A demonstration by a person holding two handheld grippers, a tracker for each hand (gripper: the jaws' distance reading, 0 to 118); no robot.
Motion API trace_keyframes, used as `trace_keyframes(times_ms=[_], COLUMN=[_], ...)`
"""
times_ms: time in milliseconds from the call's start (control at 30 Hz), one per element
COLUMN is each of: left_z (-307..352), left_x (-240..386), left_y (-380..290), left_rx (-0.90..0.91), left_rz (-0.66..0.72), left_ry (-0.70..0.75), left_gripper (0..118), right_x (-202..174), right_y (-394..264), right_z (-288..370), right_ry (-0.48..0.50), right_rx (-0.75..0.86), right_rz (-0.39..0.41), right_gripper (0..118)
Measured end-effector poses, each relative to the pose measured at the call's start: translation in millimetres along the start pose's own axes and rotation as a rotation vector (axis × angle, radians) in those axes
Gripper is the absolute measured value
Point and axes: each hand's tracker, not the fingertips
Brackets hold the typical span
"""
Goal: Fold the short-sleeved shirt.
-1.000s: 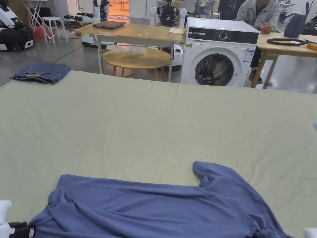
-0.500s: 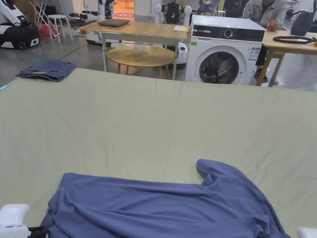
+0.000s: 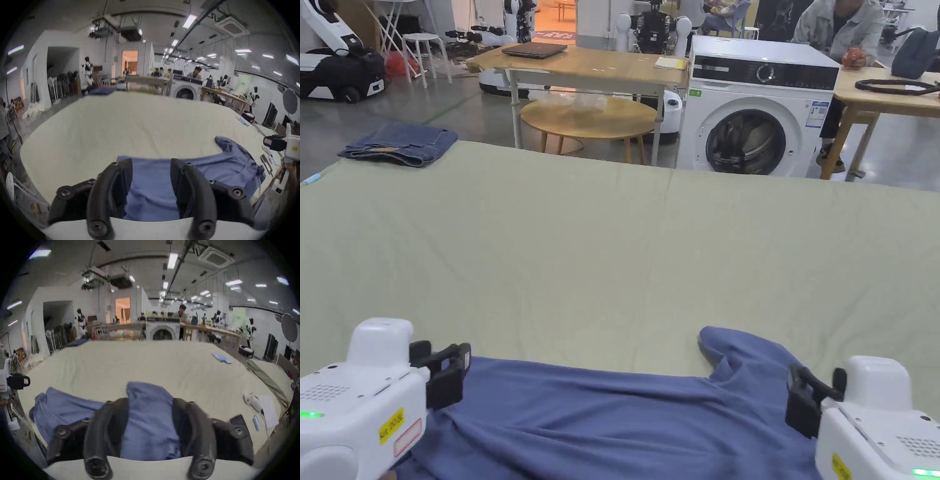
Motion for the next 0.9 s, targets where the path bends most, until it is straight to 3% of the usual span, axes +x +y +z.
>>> trace_keyframes(times_ms=[33,100,133,367,533,767,800,900], left_z=[1,2,3,-2,-37,-119,-129,-158], left_x=[6,16,19,24,-10,-67,-74,-85], left_y=[2,5,5,13,25,40,41,40], left_rx=[0.024,0.067,0.079,0.073,-0.075,-0.432,-0.457,-0.553], left_rz=[-0.016,-0.04,-0.039,-0.022,0.028,0.136,0.144,0.169], left_ry=[0.001,0.027,0.027,0.018,0.045,0.017,0.009,0.003], left_gripper=[17,1,0,0,0,0,11,59], right_x=[-7,-18,-21,-39,-42,-33,-31,-26], right_y=[1,3,4,2,-2,-6,-7,-10], right_z=[0,-1,-1,-8,-15,-28,-30,-34], right_ry=[-0.007,-0.003,0.015,0.061,0.057,0.049,0.047,0.041], right_rx=[0.022,0.039,0.052,0.069,0.047,-0.012,-0.019,-0.045], right_rz=[0.003,0.0,-0.011,-0.033,-0.02,-0.007,-0.006,-0.004], right_gripper=[13,5,0,0,0,0,0,0])
